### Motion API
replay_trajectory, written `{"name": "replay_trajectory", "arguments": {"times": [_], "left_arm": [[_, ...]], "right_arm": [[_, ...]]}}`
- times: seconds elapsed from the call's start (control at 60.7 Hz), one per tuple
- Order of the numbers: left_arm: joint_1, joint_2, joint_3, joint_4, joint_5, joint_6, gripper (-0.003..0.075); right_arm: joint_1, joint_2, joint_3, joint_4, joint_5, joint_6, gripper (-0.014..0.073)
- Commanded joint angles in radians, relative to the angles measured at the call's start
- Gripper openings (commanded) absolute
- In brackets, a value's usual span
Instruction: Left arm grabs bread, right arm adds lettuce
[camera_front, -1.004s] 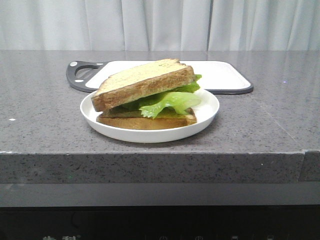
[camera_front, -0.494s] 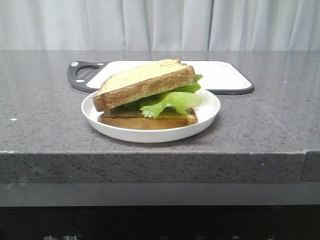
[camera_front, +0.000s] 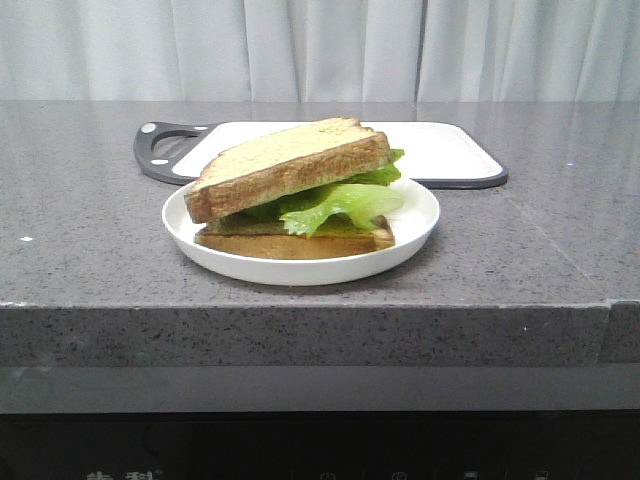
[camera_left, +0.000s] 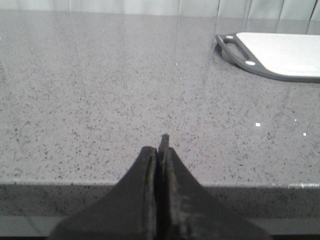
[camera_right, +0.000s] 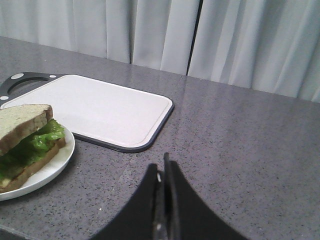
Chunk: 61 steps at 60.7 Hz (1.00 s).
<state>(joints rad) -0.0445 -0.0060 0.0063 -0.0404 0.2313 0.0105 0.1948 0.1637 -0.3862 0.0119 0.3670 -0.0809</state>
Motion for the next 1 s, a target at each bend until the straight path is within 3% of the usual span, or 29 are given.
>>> {"name": "replay_trajectory", "arguments": {"times": [0.0, 0.988], "left_arm": [[0.006, -0.018, 0.004, -0.002, -0.102, -0.011, -0.0019], [0.006, -0.018, 0.004, -0.002, -0.102, -0.011, -0.0019]], "right_arm": [[0.001, 0.011, -0.026, -0.001, -0.081, -0.004, -0.0057], [0.001, 0.011, -0.017, -0.012, -0.096, -0.005, -0.0057]]}}
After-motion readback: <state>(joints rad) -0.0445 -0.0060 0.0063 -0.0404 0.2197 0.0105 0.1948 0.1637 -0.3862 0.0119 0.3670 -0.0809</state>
